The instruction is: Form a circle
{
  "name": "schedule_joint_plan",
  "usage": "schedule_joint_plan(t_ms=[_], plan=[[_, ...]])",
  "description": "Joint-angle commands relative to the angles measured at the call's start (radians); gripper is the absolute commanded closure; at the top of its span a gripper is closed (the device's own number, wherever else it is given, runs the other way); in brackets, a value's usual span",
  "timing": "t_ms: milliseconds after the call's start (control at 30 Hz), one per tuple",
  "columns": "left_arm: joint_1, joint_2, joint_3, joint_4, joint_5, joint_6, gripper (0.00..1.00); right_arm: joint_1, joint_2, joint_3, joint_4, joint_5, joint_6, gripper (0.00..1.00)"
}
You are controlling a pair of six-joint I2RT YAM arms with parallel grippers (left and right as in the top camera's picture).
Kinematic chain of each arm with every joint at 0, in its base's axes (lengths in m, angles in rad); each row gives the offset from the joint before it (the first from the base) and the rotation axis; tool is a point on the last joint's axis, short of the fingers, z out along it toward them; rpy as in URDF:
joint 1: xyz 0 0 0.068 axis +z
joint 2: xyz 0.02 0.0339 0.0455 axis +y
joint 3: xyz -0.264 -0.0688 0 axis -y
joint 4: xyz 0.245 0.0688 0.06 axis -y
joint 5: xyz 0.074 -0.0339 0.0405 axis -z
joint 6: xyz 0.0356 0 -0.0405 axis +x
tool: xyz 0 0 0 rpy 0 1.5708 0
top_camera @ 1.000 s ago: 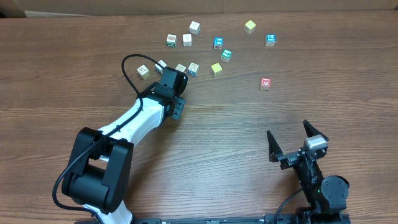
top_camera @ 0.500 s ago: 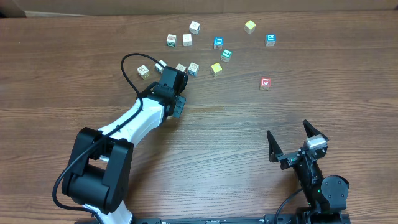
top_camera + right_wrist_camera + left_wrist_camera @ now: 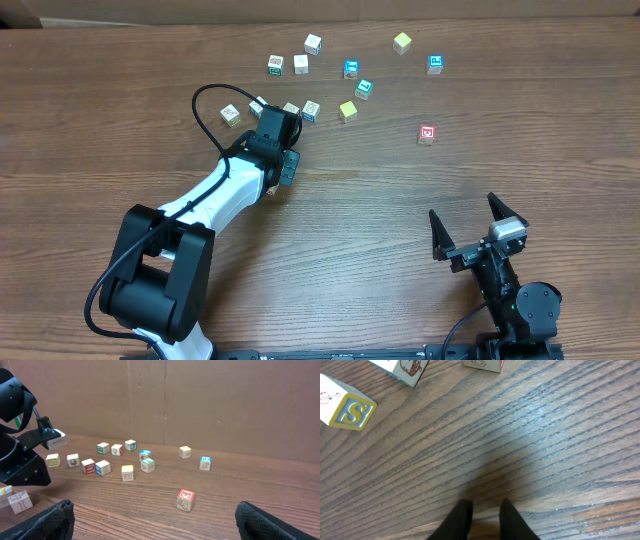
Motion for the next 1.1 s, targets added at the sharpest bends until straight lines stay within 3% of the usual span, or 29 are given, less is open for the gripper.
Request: schedule_joint_plan(t_ms=[0,300,533,900,1067], plan=[[0.006,0.008,-0.01,0.001,-0.006,-0.027,0.75,-0.002,-0.007,-0.01,0.006,0.0,-0.001,0.0],[0.006,0.008,-0.01,-0.041,-0.004,-0.03,0.56,-0.002,-0.007,-0.01,0.006,-0.001,-0.001,0.0],[0.006,0.008,-0.01,-0.096,-0.002,-0.029,0.6,-0.002,-0.007,-0.01,0.006,0.0,-0.001,0.0],[0.006,0.008,-0.01,-0.126,0.02,-0.025,0.6,-0.002,-0.007,-0.01,0.006,0.0,-0.001,0.0],[0.006,0.008,-0.01,-0.132,0.02,0.035,0.6,-0.002,-0.007,-0.01,0.006,0.0,-0.001,0.0]])
